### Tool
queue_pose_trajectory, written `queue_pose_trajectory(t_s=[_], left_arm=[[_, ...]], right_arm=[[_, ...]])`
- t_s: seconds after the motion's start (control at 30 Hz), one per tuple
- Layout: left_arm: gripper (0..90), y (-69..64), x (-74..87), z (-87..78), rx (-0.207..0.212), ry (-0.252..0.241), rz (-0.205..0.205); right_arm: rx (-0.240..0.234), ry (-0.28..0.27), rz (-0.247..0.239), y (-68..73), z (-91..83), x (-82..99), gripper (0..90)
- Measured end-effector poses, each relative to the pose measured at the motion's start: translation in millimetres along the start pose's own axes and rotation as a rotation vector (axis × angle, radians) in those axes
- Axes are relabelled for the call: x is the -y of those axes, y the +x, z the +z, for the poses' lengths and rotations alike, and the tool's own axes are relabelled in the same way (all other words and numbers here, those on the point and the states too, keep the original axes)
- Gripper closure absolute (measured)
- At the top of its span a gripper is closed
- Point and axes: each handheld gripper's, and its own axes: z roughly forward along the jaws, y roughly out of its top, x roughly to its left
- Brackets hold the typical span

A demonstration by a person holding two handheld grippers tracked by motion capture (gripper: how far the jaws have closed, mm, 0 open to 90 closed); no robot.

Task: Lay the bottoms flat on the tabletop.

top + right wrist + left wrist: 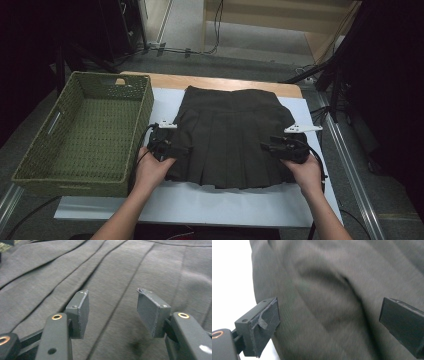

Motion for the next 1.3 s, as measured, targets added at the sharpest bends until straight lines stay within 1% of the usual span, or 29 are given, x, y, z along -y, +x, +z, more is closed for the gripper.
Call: queue_pose_trajectory(t_s=[0.07, 0.13, 0.2, 0.27, 0.3, 0.37, 0.47, 0.53, 0.57, 0.6, 0.67, 0.73, 0.77, 0.83, 0.93, 1.0, 1.07, 1.13, 1.2, 1.23, 1.27, 1.3], left_arm=[[3.8, 1.0, 3.4, -2.9, 0.015, -0.004, -0.017], [3.8, -0.8, 5.6, -7.5, -0.001, -0.008, -0.006], [3.8, -3.5, 8.3, -10.8, -0.012, -0.017, 0.012], [3.8, -4.5, 12.5, -12.3, 0.009, -0.014, -0.003], [3.8, -4.0, 14.2, -12.2, 0.023, -0.008, -0.019], [3.8, -3.1, 17.0, -11.2, 0.016, 0.005, -0.026], [3.9, -2.1, 20.9, -9.2, 0.024, 0.029, -0.039], [3.9, -4.5, 21.5, -11.7, 0.012, 0.019, -0.023], [3.9, -6.2, 22.2, -13.2, 0.012, 0.015, -0.013], [3.9, -7.7, 23.5, -13.6, 0.013, 0.015, -0.013], [3.0, -7.7, 26.8, -12.5, 0.007, 0.032, -0.011], [2.7, -5.9, 30.5, -9.6, -0.008, 0.061, -0.008], [2.7, -6.0, 32.1, -7.8, -0.007, 0.064, -0.012], [2.7, -6.1, 34.4, -3.0, -0.004, 0.092, -0.012], [2.2, -6.2, 36.3, -1.0, -0.008, 0.088, 0.007], [2.1, -9.5, 37.7, 0.3, -0.032, 0.088, 0.034], [2.1, -12.6, 37.9, 1.5, -0.056, 0.102, 0.068], [2.4, -14.6, 38.5, 2.4, -0.072, 0.099, 0.073], [2.8, -15.1, 39.6, 2.4, -0.079, 0.095, 0.082], [3.4, -14.9, 40.2, 2.0, -0.081, 0.088, 0.079], [4.3, -14.8, 41.3, 1.4, -0.083, 0.083, 0.084], [5.9, -14.8, 42.1, 0.2, -0.092, 0.083, 0.098]], right_arm=[[-0.008, 0.001, -0.007, 2.9, 0.4, -0.7, 41.2], [-0.01, 0.0, -0.016, 5.3, 0.8, -1.2, 41.1], [-0.012, -0.002, -0.014, 6.9, 1.3, -1.5, 41.1], [-0.02, 0.0, -0.016, 9.1, 2.2, -1.0, 41.1], [-0.022, 0.001, -0.019, 10.3, 2.6, -0.9, 41.1], [-0.021, 0.007, -0.032, 14.0, 3.6, -0.4, 41.1], [-0.029, 0.009, -0.033, 18.0, 4.7, 0.1, 41.1], [-0.029, 0.008, -0.038, 20.4, 5.0, 0.0, 41.1], [-0.03, 0.004, -0.038, 21.3, 5.1, 0.6, 41.1], [-0.035, 0.007, -0.036, 22.3, 5.1, 1.2, 41.1], [-0.043, 0.01, -0.037, 24.6, 5.3, 2.9, 41.1], [-0.05, 0.01, -0.035, 26.9, 5.0, 4.0, 41.1], [-0.053, 0.01, -0.036, 27.7, 4.8, 4.6, 41.0], [-0.055, 0.013, -0.034, 29.1, 4.7, 5.5, 41.1], [-0.056, 0.019, -0.037, 30.0, 5.8, 6.4, 41.1], [-0.057, 0.019, -0.03, 30.4, 6.6, 6.2, 41.0], [-0.057, 0.024, -0.032, 29.9, 7.6, 6.4, 41.0], [-0.059, 0.027, -0.027, 29.8, 8.2, 6.8, 41.0], [-0.057, 0.028, -0.028, 29.6, 8.7, 7.0, 40.9], [-0.056, 0.029, -0.03, 29.4, 8.6, 7.1, 41.0], [-0.055, 0.028, -0.03, 29.3, 8.4, 7.3, 41.0], [-0.05, 0.028, -0.026, 29.7, 7.9, 7.5, 41.0]])
